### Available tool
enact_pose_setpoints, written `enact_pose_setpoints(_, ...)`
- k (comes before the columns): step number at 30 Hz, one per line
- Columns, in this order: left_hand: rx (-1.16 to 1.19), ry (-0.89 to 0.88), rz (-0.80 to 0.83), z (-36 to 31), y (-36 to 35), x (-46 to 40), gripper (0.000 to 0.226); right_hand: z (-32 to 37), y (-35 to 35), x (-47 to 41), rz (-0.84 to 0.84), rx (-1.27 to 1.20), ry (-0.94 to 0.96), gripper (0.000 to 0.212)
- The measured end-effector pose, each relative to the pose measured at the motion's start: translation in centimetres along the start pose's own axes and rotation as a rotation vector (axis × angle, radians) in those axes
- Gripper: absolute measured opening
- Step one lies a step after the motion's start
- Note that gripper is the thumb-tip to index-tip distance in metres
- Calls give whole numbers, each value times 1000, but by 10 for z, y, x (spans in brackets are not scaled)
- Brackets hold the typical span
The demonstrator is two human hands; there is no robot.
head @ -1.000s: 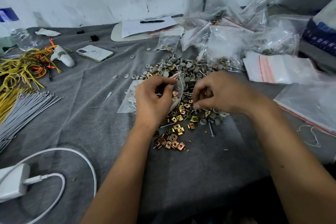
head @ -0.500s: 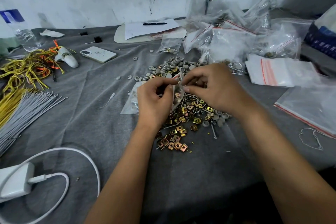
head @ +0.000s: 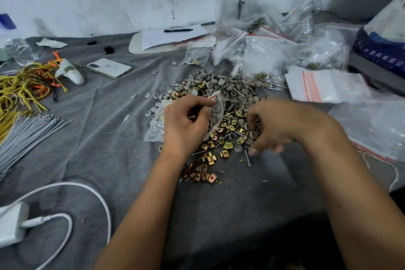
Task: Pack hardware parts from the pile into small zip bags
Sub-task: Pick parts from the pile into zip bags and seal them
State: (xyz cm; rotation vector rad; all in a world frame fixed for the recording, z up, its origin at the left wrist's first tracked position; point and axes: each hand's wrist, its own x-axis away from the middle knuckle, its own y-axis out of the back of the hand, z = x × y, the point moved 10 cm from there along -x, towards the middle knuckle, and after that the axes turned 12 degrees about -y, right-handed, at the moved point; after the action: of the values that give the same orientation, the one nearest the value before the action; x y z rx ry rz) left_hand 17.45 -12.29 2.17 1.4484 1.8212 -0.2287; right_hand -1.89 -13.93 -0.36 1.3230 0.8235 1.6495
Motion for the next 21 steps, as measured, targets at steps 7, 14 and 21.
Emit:
enact_pose_setpoints(7,31,16,-2,1,-2,2,23,8,5,4,-58,3,14,28)
enact_pose_setpoints(14,62,28,-22,3,-1,2,21,19,14,6,-281,0,129,17)
enact_pose_setpoints(21,41,48,-26,9,-1,2,27,18,21,-7,-251,-304,158,8)
